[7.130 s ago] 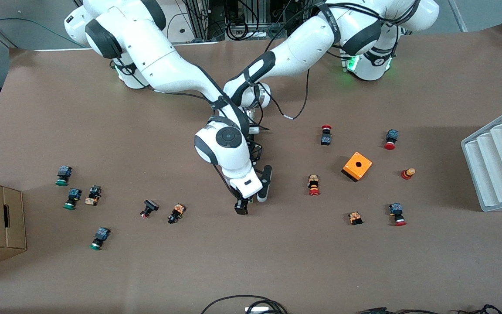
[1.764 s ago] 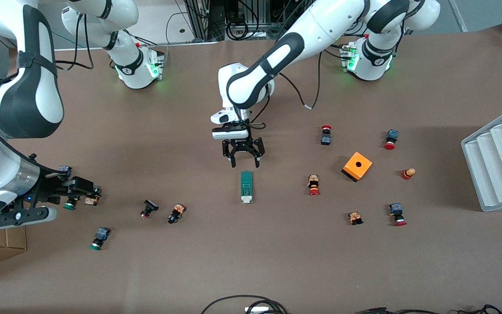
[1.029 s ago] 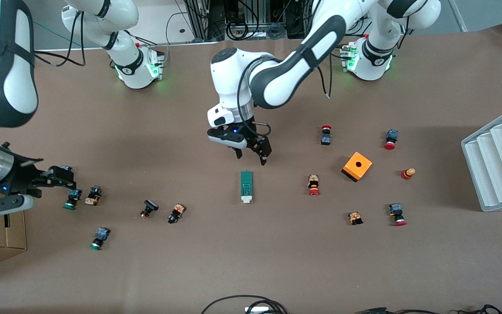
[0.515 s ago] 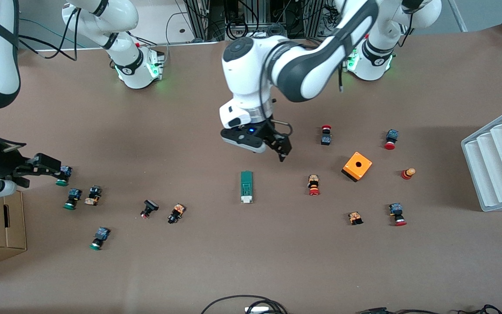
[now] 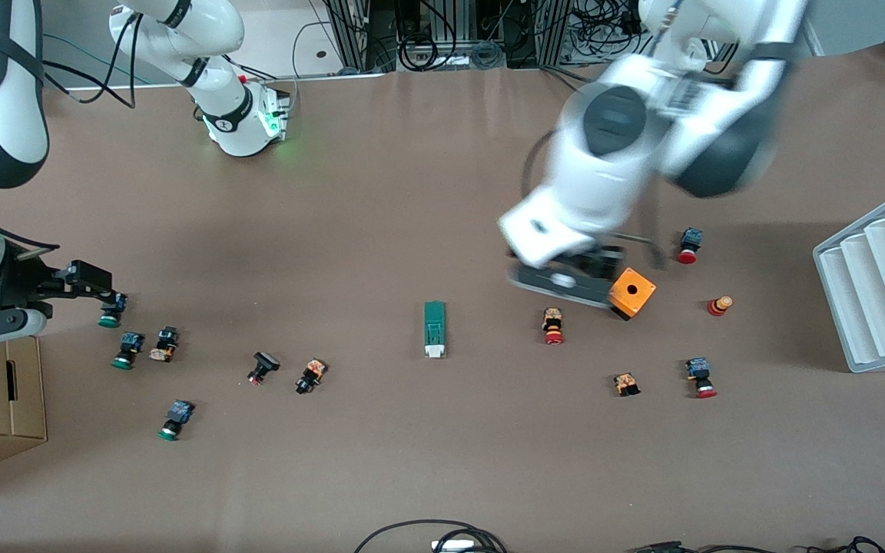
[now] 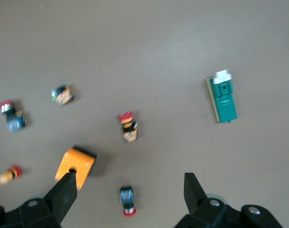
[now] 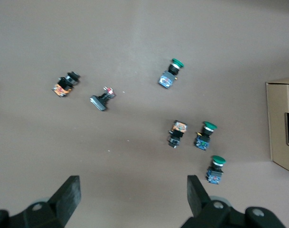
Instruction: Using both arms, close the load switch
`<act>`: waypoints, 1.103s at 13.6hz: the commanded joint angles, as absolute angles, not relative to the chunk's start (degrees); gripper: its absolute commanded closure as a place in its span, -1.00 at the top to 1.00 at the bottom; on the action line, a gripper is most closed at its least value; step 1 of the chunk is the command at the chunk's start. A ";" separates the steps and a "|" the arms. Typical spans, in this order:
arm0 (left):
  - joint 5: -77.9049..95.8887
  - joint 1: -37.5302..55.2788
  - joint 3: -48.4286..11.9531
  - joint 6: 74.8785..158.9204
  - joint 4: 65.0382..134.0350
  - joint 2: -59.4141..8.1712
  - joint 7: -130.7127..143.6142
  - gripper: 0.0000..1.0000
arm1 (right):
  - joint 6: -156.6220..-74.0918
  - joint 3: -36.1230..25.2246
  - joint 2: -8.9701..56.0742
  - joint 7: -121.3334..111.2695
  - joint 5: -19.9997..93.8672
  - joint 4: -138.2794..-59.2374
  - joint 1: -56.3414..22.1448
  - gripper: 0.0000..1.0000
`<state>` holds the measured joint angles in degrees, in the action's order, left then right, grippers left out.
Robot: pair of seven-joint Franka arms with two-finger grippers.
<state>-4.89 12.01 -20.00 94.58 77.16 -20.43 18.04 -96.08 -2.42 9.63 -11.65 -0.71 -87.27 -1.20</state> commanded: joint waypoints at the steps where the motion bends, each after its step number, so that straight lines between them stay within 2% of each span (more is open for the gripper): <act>1: -1.93 6.43 -20.83 91.33 77.34 -18.12 16.35 1.00 | -95.45 -2.37 9.67 -11.34 -2.55 -87.28 -1.23 1.00; 4: -2.46 2.30 -20.65 87.99 77.34 -15.92 15.91 1.00 | -95.62 -2.37 9.67 -11.34 -1.76 -86.93 -1.23 1.00; 7: -2.02 -2.45 -20.05 88.59 77.95 -15.21 11.64 1.00 | -98.34 -2.81 10.55 -11.43 -0.44 -86.84 -0.62 1.00; 8: -2.54 -2.29 -17.95 89.64 80.40 -12.42 6.90 1.00 | -98.35 -2.90 10.46 -11.43 -0.44 -86.84 -0.44 1.00; 10: 0.68 -2.29 -12.08 95.16 90.30 -6.19 2.22 1.00 | -98.26 -2.99 10.46 -10.21 -0.53 -86.84 -0.53 1.00; 12: 1.58 -2.29 -9.68 101.48 100.76 1.63 0.53 1.00 | -97.73 -2.90 10.63 0.03 -0.53 -86.84 -0.70 1.00; 14: 1.93 -1.41 -3.89 102.39 105.36 5.26 0.09 1.00 | -97.73 -2.90 10.46 1.32 -0.62 -86.84 -0.44 1.00; 15: 1.32 -1.41 -3.87 102.22 105.64 5.45 -1.13 1.00 | -97.82 -2.99 10.46 0.27 -0.62 -86.84 -0.35 1.00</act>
